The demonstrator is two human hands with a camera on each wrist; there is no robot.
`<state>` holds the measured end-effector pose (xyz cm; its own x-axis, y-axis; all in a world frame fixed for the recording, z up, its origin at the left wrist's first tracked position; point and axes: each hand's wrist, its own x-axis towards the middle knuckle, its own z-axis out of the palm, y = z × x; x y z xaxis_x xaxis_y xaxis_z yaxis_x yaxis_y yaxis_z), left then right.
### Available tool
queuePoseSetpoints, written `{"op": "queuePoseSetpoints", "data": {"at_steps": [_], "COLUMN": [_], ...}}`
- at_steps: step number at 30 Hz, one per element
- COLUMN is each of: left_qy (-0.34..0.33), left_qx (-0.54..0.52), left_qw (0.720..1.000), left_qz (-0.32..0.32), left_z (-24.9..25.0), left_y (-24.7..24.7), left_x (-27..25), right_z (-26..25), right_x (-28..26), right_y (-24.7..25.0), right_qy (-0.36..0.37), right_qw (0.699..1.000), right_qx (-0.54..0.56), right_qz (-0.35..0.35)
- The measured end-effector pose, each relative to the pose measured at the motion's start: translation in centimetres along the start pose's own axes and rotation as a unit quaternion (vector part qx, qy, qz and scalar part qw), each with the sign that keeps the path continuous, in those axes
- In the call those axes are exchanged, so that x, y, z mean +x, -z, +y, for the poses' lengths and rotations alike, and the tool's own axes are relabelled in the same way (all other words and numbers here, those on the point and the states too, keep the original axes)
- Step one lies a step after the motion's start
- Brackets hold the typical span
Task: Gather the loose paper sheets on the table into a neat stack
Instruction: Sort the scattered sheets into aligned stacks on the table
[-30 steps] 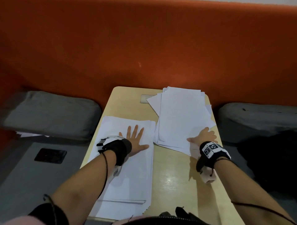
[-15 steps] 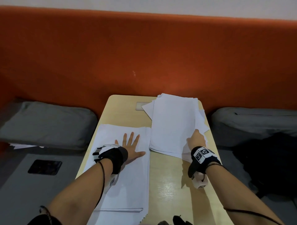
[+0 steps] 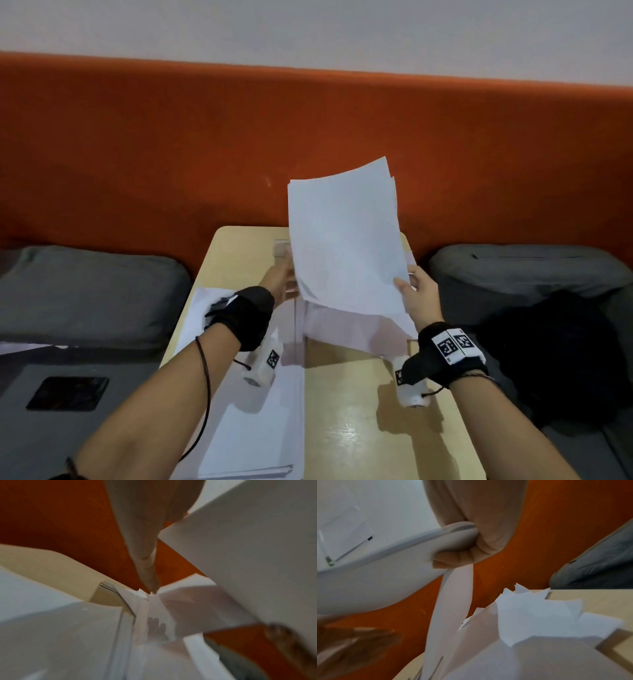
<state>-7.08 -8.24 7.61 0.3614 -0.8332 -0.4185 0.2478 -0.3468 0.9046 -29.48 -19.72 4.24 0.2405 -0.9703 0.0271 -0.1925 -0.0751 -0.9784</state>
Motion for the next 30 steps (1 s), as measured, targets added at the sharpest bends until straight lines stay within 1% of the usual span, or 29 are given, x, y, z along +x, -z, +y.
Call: {"op": "queuePoseSetpoints", "data": {"at_steps": [1, 2, 3, 4, 7, 8, 10, 13, 15, 17, 21, 24, 26, 27, 28, 30], "left_qy": [-0.004, -0.012, -0.022, -0.043, -0.127, -0.143, -0.158, -0.167, -0.177, -0.183, -0.187, -0.186, -0.18, -0.177, -0.176, -0.187], "left_qx": [-0.082, -0.135, -0.155, -0.156, -0.047, -0.025, -0.01, 0.005, 0.008, 0.002, 0.0, 0.0, -0.007, -0.009, -0.008, -0.003], "left_qw": [0.997, 0.991, 0.988, 0.987, 0.986, 0.985, 0.984, 0.985, 0.984, 0.983, 0.982, 0.982, 0.983, 0.983, 0.983, 0.98], "left_qz": [-0.005, 0.0, 0.011, 0.024, 0.093, 0.097, 0.085, 0.044, 0.022, 0.013, 0.018, 0.031, 0.046, 0.052, 0.059, 0.069], "left_z": [0.6, 1.1, 1.5, 2.2, 2.1, 1.8, 1.0, 0.1, -0.3, -0.2, 0.1, 0.2, 0.2, 0.2, 0.2, 0.7], "left_y": [0.3, 0.8, 1.2, 1.1, 1.1, 1.1, 1.2, 1.0, 0.7, 0.4, 0.1, 0.3, 0.4, 0.5, 0.5, 0.6], "left_x": [0.3, 0.4, 0.5, 0.1, -0.1, -0.3, -0.6, -1.1, -1.3, -1.5, -2.0, -2.3, -2.4, -2.5, -2.6, -2.8], "right_z": [0.0, 0.0, 0.1, 0.2, 0.8, 0.7, 0.1, -1.3, -2.3, -2.7, -2.4, -2.8, -3.3, -3.1, -4.1, -5.7], "right_x": [-0.3, -0.7, -1.0, -1.5, -2.4, -2.5, -2.5, -1.8, -1.2, -0.6, 0.0, -0.2, -0.4, -0.1, -0.6, -1.1], "right_y": [0.0, 0.0, 0.1, 0.2, 0.5, 0.6, 0.7, 0.5, 0.3, -0.1, -0.9, -1.2, -1.2, -1.2, -1.1, -1.1], "right_qy": [0.007, 0.007, 0.006, -0.001, -0.04, -0.055, -0.07, -0.065, -0.051, -0.041, -0.034, -0.028, -0.008, -0.004, -0.004, 0.019], "right_qw": [1.0, 1.0, 0.999, 0.999, 0.992, 0.99, 0.988, 0.99, 0.992, 0.995, 0.996, 0.997, 0.999, 0.999, 0.998, 0.996], "right_qx": [0.013, 0.02, 0.024, 0.019, 0.013, 0.018, 0.04, 0.071, 0.064, 0.043, -0.036, -0.039, -0.042, -0.038, -0.024, 0.027], "right_qz": [-0.007, -0.017, -0.031, -0.05, -0.121, -0.132, -0.129, -0.104, -0.093, -0.081, -0.078, -0.052, -0.029, -0.032, -0.05, -0.085]}}
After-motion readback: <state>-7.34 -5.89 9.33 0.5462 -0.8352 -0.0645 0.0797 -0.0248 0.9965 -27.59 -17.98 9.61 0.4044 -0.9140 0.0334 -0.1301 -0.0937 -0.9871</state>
